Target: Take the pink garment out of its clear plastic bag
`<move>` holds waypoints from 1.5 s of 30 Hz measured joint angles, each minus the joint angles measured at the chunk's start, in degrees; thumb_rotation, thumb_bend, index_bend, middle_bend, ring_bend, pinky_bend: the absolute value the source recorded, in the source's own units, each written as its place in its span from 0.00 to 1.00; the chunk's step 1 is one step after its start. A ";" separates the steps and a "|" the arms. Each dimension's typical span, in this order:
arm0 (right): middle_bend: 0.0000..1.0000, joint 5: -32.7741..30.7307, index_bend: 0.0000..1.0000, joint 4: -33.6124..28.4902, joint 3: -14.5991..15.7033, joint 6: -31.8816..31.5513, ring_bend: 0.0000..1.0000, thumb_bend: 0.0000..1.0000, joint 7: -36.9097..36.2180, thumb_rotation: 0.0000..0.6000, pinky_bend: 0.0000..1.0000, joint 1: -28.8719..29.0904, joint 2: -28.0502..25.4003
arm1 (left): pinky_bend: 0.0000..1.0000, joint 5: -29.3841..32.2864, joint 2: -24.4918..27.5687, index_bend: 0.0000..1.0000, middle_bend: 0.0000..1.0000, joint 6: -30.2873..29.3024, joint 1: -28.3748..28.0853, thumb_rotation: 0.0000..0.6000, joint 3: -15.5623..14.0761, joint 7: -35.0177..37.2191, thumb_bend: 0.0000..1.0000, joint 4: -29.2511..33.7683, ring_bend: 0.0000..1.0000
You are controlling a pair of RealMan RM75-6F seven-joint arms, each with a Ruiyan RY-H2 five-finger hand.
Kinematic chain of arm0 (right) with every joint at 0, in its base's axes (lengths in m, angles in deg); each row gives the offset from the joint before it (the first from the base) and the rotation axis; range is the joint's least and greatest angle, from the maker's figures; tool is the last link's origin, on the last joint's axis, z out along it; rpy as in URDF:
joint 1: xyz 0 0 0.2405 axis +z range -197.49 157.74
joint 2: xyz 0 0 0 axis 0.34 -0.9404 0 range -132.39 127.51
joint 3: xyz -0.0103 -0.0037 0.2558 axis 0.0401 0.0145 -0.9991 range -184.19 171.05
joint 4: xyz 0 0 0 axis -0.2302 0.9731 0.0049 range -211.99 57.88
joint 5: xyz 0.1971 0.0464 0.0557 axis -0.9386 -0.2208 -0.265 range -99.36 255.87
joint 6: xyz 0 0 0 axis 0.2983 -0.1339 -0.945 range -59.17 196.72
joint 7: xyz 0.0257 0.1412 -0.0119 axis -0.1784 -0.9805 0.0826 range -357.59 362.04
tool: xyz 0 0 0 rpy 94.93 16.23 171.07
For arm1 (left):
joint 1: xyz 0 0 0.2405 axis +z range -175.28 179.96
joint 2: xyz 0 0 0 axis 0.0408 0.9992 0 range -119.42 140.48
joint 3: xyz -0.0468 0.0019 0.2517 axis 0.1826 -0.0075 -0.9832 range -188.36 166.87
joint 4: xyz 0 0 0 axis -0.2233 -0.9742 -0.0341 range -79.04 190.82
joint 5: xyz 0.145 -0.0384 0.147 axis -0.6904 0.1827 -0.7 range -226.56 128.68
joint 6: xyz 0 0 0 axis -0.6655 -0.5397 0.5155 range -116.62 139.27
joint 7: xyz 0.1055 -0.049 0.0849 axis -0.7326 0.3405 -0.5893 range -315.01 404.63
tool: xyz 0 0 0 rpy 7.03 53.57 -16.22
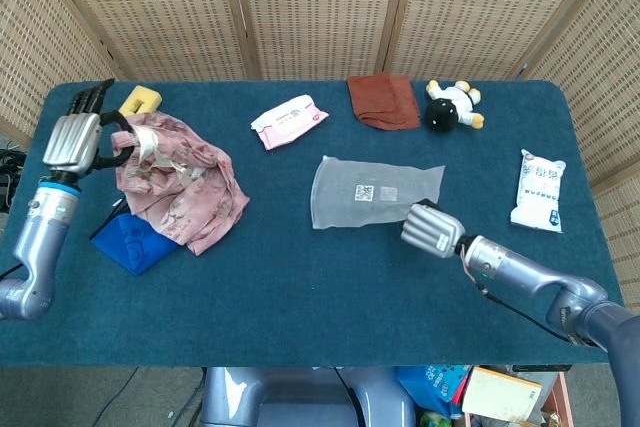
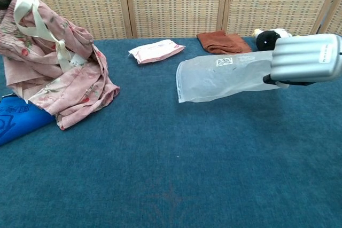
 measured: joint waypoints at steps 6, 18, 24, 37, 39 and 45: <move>0.91 -0.05 0.69 1.62 0.62 -0.72 0.93 0.91 -0.47 1.00 1.00 -2.10 -0.65 | 0.00 -1.13 1.54 0.76 0.00 -0.36 2.14 1.00 -0.72 3.68 0.47 -3.47 0.00; 0.05 -2.33 0.00 1.86 -1.67 -2.68 0.08 0.00 2.78 1.00 0.15 -5.03 -0.52 | 0.00 -3.07 3.44 0.00 0.00 2.64 4.49 1.00 -2.92 7.10 0.08 -5.73 0.00; 0.00 -7.61 0.00 -7.11 -4.98 -4.18 0.00 0.00 6.82 1.00 0.00 -8.67 -4.16 | 0.00 -4.80 6.11 0.00 0.00 -2.38 7.85 1.00 -3.40 9.32 0.06 -2.13 0.00; 0.00 -16.94 0.00 -25.42 -10.56 -19.44 0.00 0.00 -5.19 1.00 0.00 -21.45 -11.81 | 0.00 -8.34 10.82 0.00 0.00 -26.25 22.97 1.00 -5.71 6.81 0.06 11.95 0.00; 0.00 -17.94 0.00 -26.66 -10.91 -20.77 0.00 0.00 -7.57 1.00 0.00 -23.44 -11.70 | 0.00 -9.45 10.16 0.00 0.00 -29.15 25.08 1.00 -6.70 6.06 0.06 13.50 0.00; 0.00 -19.23 0.00 -31.12 -10.79 -25.69 0.00 0.00 -11.93 1.00 0.00 -29.44 -10.94 | 0.00 -13.68 7.62 0.00 0.00 -36.58 31.01 1.00 -10.47 0.95 0.06 17.21 0.00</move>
